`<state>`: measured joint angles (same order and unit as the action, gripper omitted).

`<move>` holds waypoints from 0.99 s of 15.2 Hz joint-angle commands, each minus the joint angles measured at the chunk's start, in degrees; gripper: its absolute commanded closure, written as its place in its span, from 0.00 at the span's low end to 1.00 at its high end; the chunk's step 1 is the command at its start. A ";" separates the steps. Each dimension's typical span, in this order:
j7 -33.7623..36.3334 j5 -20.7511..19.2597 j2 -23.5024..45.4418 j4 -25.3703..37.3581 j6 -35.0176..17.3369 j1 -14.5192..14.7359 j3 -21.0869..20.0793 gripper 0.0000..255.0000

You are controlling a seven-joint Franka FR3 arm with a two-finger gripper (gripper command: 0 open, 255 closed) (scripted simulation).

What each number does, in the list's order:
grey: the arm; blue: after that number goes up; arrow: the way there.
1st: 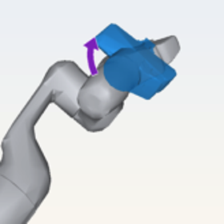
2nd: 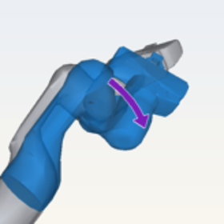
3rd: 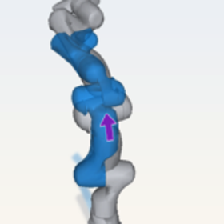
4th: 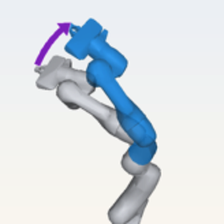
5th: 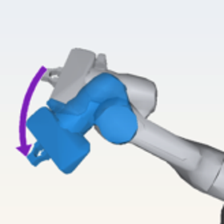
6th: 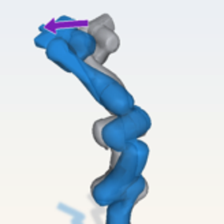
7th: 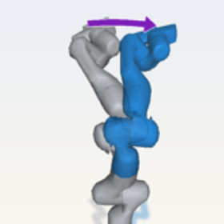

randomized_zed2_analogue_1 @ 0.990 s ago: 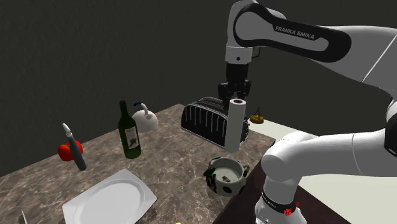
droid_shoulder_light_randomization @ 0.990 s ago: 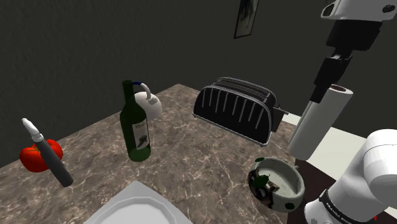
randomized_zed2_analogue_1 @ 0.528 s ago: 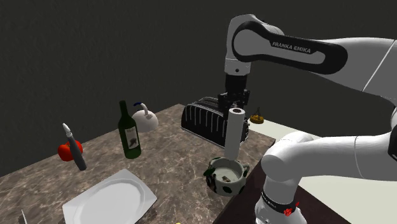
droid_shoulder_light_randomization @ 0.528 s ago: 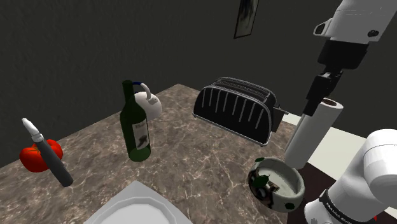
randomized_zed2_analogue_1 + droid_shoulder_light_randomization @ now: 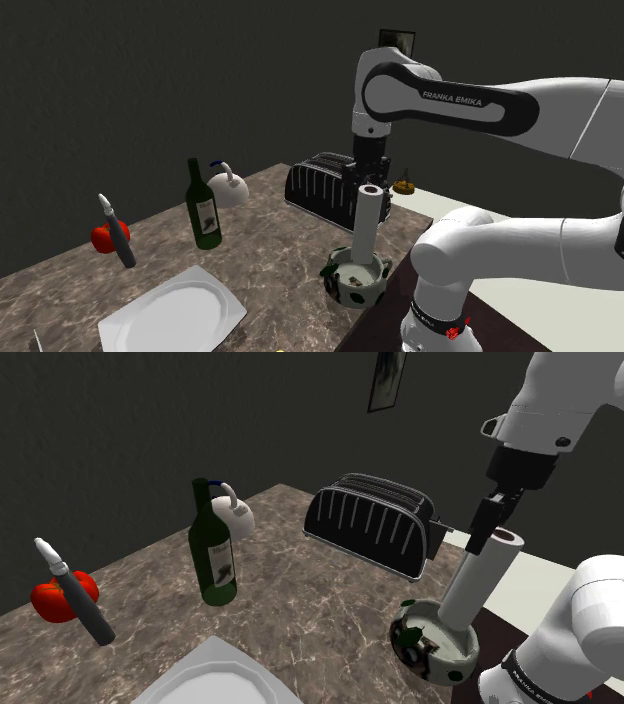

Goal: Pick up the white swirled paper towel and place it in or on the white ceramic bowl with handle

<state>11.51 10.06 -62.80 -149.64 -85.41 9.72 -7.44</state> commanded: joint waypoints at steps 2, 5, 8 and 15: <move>-0.12 0.20 -0.41 -1.88 -1.48 0.07 -0.22 1.00; -0.12 0.21 -0.40 -1.88 -1.49 0.08 -0.22 1.00; -0.12 0.21 -0.40 -1.88 -1.49 0.08 -0.22 1.00; -0.12 0.21 -0.40 -1.87 -1.48 0.08 -0.22 0.00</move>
<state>11.39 10.27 -63.20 -151.51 -86.89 9.80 -7.66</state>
